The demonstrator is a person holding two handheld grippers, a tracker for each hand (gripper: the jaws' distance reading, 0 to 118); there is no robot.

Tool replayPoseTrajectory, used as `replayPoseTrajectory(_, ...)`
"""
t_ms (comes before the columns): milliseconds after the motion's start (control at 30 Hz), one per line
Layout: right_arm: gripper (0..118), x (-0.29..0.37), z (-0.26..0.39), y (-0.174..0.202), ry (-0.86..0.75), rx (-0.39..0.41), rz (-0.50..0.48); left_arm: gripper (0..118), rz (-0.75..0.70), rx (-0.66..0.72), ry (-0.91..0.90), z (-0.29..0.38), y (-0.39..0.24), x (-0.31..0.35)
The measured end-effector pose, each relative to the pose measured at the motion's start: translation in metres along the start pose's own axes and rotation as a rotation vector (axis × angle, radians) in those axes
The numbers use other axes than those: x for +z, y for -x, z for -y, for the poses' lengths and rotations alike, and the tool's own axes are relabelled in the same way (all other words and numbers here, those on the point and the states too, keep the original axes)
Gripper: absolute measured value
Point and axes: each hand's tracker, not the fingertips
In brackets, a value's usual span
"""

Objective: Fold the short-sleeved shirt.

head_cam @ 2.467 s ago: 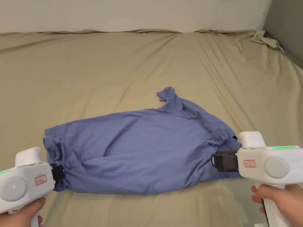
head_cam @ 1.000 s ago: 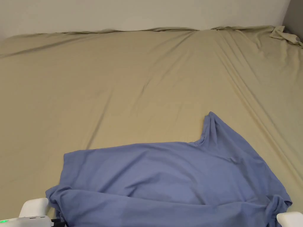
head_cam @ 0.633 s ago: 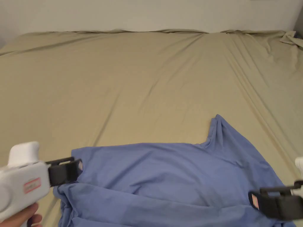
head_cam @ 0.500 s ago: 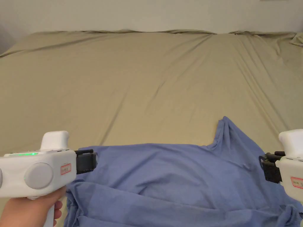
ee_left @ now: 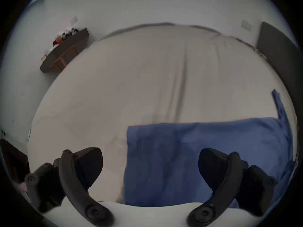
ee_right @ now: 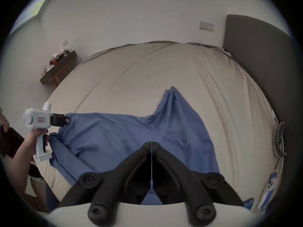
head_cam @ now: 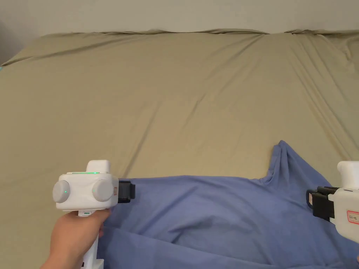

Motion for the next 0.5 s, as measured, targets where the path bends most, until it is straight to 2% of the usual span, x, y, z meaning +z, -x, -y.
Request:
replayPoseTrajectory(67,3,-0.004,-0.001,-0.014,0.014,-0.026,0.025,115,0.018,0.024,0.037,-0.002,-0.004,-0.015)
replayPoseTrajectory(100,3,-0.007,-0.003,-0.022,0.018,-0.038,0.033,101,0.056,0.036,0.038,-0.003,-0.006,-0.014)
replayPoseTrajectory(133,3,-0.009,-0.004,-0.029,0.021,-0.051,0.049,71,0.070,0.068,-0.012,-0.003,-0.006,-0.009)
replayPoseTrajectory(167,3,-0.014,-0.006,-0.036,0.025,-0.060,0.075,21,0.104,0.048,-0.046,-0.008,-0.008,0.000)
replayPoseTrajectory(200,3,-0.021,-0.010,-0.044,0.039,-0.061,0.095,2,0.125,0.027,-0.076,-0.011,-0.012,0.008)
replayPoseTrajectory(267,3,-0.037,-0.019,-0.059,0.050,-0.064,0.110,2,0.134,0.022,-0.094,-0.017,-0.014,0.023)
replayPoseTrajectory(300,3,-0.046,-0.024,-0.065,0.052,-0.063,0.105,2,0.197,0.031,-0.089,-0.021,-0.015,0.027)
replayPoseTrajectory(400,4,-0.075,-0.039,-0.080,0.092,-0.082,0.041,2,0.276,0.135,-0.125,-0.029,-0.009,0.044)
replayPoseTrajectory(433,22,-0.083,-0.043,-0.084,0.106,-0.091,-0.009,2,0.305,0.161,-0.139,-0.031,-0.008,0.048)
replayPoseTrajectory(467,68,-0.094,-0.049,-0.088,0.119,-0.099,-0.004,2,0.321,0.178,-0.149,-0.033,-0.007,0.053)
replayPoseTrajectory(500,118,-0.106,-0.051,-0.090,0.154,-0.104,0.013,2,0.322,0.176,-0.160,-0.035,-0.007,0.058)
